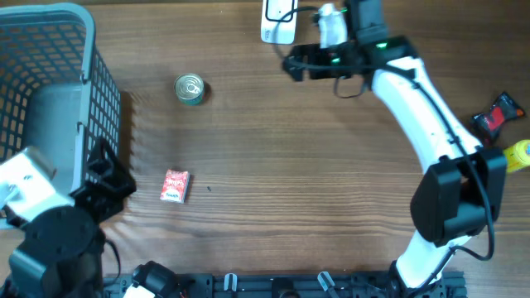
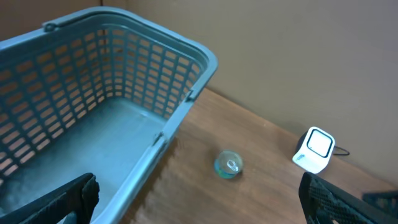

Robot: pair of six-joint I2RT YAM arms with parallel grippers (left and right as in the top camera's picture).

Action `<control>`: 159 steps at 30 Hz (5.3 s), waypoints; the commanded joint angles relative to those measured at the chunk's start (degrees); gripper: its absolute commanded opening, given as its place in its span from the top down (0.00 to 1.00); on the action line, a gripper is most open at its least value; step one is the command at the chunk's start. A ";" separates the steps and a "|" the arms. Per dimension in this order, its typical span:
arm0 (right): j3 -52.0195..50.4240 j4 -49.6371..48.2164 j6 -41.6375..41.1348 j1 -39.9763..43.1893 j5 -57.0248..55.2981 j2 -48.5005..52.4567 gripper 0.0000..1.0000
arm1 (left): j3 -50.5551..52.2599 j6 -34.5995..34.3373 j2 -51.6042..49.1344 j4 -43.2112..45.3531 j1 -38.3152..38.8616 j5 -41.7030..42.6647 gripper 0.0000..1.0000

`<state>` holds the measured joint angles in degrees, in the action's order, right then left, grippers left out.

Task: Scan the item barcode
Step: 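Withdraw the right arm upward and move the left gripper toward the tin can, then lower the left gripper over the tin can and grasp it, then lift the tin can and carry it toward the white scanner with the left gripper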

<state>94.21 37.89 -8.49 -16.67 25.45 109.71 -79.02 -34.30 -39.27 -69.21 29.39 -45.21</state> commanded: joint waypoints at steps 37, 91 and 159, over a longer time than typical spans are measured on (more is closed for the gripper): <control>0.33 12.24 1.90 18.27 -16.26 1.70 0.00 | -0.39 18.21 -59.60 23.58 -23.74 37.75 0.00; 0.22 10.84 1.90 15.06 -16.09 1.70 0.00 | -0.39 6.91 -83.45 46.14 -24.46 41.42 0.00; 0.17 10.58 4.00 15.23 -16.83 1.73 0.00 | -0.42 10.32 -76.26 35.54 8.63 39.50 0.41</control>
<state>94.21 48.64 -5.69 -1.48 9.10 110.69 -80.60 -25.10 -119.00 -32.99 38.15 -6.46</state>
